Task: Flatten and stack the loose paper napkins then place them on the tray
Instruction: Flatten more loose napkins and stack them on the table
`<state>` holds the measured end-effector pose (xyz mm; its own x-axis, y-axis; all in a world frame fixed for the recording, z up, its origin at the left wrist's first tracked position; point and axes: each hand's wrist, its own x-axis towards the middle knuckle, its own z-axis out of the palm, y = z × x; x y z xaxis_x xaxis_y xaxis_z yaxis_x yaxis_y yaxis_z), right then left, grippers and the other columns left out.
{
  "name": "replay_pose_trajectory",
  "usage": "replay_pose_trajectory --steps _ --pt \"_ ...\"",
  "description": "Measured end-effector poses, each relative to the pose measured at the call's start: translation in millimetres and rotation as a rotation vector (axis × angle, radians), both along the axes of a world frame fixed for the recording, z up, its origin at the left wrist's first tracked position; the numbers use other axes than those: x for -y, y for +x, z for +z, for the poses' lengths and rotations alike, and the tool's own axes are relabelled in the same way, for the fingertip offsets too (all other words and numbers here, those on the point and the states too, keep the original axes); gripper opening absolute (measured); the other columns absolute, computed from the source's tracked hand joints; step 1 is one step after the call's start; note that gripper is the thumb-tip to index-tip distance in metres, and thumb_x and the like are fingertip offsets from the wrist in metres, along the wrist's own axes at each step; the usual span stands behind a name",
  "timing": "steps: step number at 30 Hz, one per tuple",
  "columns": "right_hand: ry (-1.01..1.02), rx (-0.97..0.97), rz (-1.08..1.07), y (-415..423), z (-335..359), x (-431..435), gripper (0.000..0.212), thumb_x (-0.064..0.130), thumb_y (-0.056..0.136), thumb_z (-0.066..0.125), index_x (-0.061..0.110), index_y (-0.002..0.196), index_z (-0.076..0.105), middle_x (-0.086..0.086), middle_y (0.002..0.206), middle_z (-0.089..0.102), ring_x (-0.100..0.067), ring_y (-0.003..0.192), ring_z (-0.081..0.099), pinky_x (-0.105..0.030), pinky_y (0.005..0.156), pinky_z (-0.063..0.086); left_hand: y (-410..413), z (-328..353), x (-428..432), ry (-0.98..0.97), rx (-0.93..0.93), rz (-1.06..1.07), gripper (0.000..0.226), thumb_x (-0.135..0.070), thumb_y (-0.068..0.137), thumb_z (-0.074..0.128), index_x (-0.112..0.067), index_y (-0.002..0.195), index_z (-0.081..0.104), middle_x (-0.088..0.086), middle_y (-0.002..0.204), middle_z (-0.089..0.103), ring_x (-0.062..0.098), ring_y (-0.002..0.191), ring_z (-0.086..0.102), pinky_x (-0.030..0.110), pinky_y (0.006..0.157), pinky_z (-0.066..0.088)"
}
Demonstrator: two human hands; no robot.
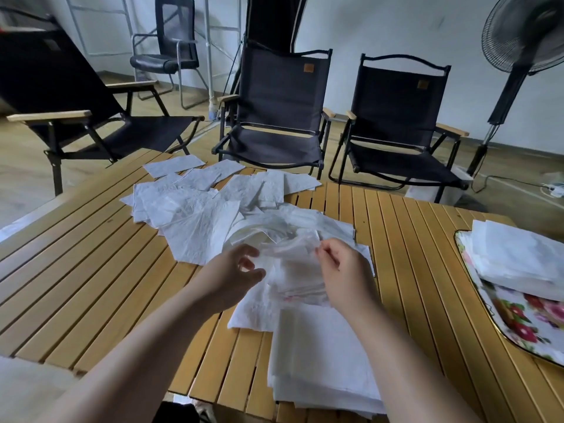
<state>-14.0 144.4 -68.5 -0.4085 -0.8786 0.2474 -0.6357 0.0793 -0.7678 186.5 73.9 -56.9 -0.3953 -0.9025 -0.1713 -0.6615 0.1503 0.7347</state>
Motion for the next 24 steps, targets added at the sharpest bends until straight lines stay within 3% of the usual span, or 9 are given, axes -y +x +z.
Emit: replay_pose_trajectory --steps 4,6,8,11,14,17,20,24 --pt "-0.130 0.203 0.068 -3.5 18.8 -13.9 0.011 0.024 0.101 0.059 0.024 0.094 0.067 0.009 0.084 0.069 -0.002 0.077 0.059 -0.013 0.068 0.044 -8.4 9.0 -7.9 0.067 -0.204 0.032 0.069 -0.037 0.086 0.075 -0.032 0.145 0.040 -0.008 0.130 0.054 0.012 0.112 0.057 0.027 0.081 0.049" --pt "-0.156 0.356 0.070 -6.9 23.3 -19.4 0.011 0.034 0.098 0.060 0.028 0.096 0.069 0.008 0.091 0.072 -0.012 0.089 0.067 -0.029 0.080 0.052 -13.0 17.3 -12.8 0.136 -0.363 -0.028 0.057 -0.034 0.086 0.075 -0.034 0.137 0.050 -0.013 0.126 0.062 0.009 0.108 0.063 0.030 0.084 0.054" --pt "-0.168 0.492 0.048 -9.0 27.6 -27.1 0.010 0.031 0.098 0.062 0.030 0.095 0.071 0.001 0.092 0.074 -0.028 0.092 0.069 -0.044 0.079 0.055 -16.2 26.6 -18.2 0.212 -0.457 -0.102 0.030 -0.031 0.090 0.071 -0.032 0.120 0.066 -0.014 0.111 0.073 0.005 0.098 0.068 0.031 0.088 0.053" --pt "-0.183 0.575 0.004 -12.8 32.3 -40.0 0.017 0.022 0.100 0.061 0.032 0.093 0.073 -0.003 0.095 0.075 -0.033 0.096 0.070 -0.053 0.084 0.056 -19.7 29.1 -24.3 0.283 -0.504 -0.153 0.016 -0.028 0.091 0.069 -0.018 0.100 0.077 -0.003 0.094 0.077 0.008 0.083 0.068 0.031 0.082 0.050" --pt "-0.177 0.644 0.034 -17.4 38.7 -55.1 0.019 0.020 0.098 0.061 0.031 0.091 0.075 0.000 0.096 0.076 -0.022 0.093 0.072 -0.043 0.081 0.058 -24.5 24.8 -31.6 0.156 -0.521 -0.192 0.009 -0.019 0.093 0.068 -0.018 0.090 0.077 -0.004 0.081 0.074 0.004 0.071 0.061 0.025 0.069 0.047" --pt "-0.158 0.812 0.199 -22.8 48.5 -67.5 0.020 0.032 0.088 0.060 0.027 0.089 0.079 -0.002 0.102 0.076 -0.019 0.098 0.071 -0.032 0.078 0.058 -30.1 22.8 -37.6 -0.019 -0.601 -0.146 0.011 -0.010 0.091 0.069 -0.018 0.089 0.077 -0.011 0.078 0.075 -0.004 0.066 0.061 0.013 0.064 0.045" --pt "-0.091 0.906 0.224 -26.9 52.0 -70.0 0.042 0.044 0.090 0.047 0.015 0.093 0.077 -0.009 0.112 0.075 -0.021 0.106 0.071 -0.038 0.086 0.053 -29.3 22.6 -37.2 -0.172 -0.620 -0.104 0.021 -0.004 0.089 0.069 -0.023 0.094 0.078 -0.014 0.090 0.076 -0.005 0.081 0.067 0.011 0.072 0.049" --pt "0.239 0.759 0.096 -26.5 41.7 -62.7 0.049 0.056 0.082 0.064 0.020 0.114 0.069 -0.008 0.108 0.074 -0.023 0.085 0.071 -0.036 0.072 0.053 -29.3 21.3 -35.7 -0.392 -0.607 -0.163 0.040 0.018 0.082 0.065 -0.018 0.095 0.078 -0.011 0.098 0.076 0.001 0.100 0.068 0.012 0.084 0.052"
